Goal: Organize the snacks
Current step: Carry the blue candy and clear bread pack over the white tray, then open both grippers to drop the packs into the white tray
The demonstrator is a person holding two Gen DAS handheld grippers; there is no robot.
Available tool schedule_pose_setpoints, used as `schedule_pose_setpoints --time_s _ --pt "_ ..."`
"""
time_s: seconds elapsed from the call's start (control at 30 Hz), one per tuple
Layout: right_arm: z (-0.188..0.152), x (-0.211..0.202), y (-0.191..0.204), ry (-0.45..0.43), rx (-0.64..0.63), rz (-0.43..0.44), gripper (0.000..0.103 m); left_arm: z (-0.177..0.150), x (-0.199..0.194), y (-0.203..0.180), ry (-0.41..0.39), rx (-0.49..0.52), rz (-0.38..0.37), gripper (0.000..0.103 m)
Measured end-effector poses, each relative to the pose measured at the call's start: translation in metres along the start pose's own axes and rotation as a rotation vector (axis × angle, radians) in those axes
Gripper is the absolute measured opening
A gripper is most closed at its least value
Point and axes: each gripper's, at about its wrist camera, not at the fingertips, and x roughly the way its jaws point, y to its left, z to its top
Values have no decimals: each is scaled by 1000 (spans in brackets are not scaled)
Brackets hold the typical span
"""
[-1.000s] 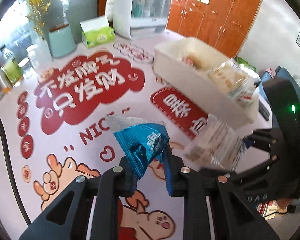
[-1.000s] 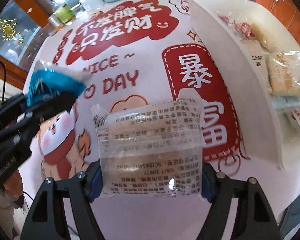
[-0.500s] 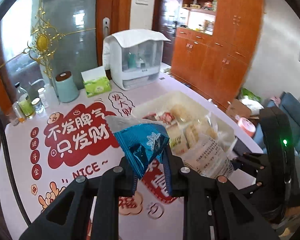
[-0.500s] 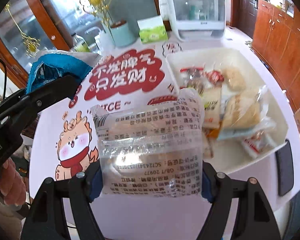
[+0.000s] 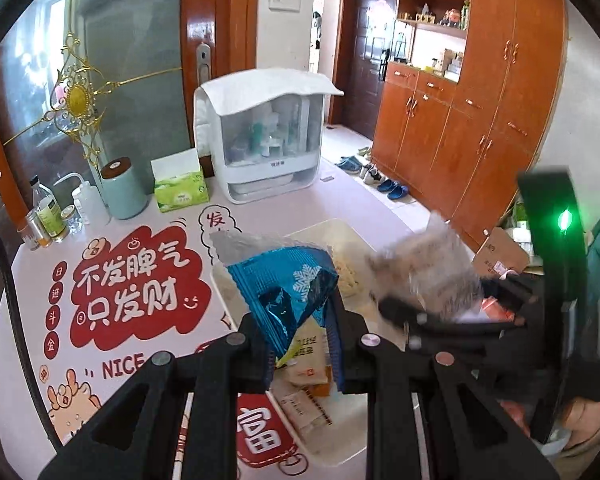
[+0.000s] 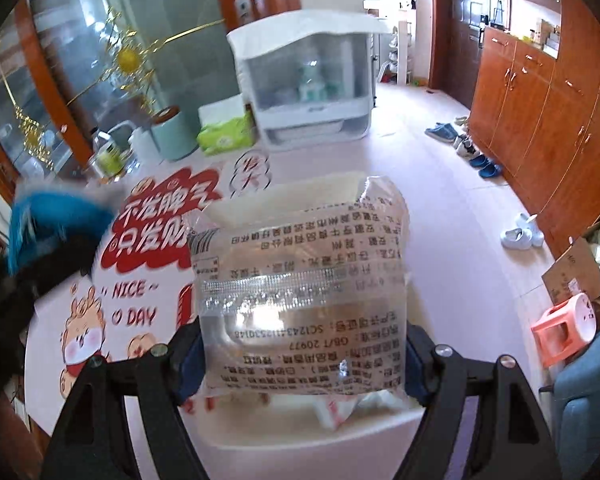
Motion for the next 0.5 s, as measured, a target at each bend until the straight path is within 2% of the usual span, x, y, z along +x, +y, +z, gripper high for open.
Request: schedule_pose_setpoints --time_s 0.2,0.4,0.43,0.47,0.5 --pt "32 13 -17 -48 -27 -24 81 11 27 -14 32 -12 34 20" --pt "52 48 -24 4 -30 6 86 21 53 -10 53 12 94 22" --pt "53 55 -25 18 -30 15 86 22 56 -9 55 14 100 25" --pt "55 64 -27 39 -30 27 86 23 59 -8 55 12 106 34" --pt "54 69 -26 51 -31 33 86 23 60 -5 55 11 110 48"
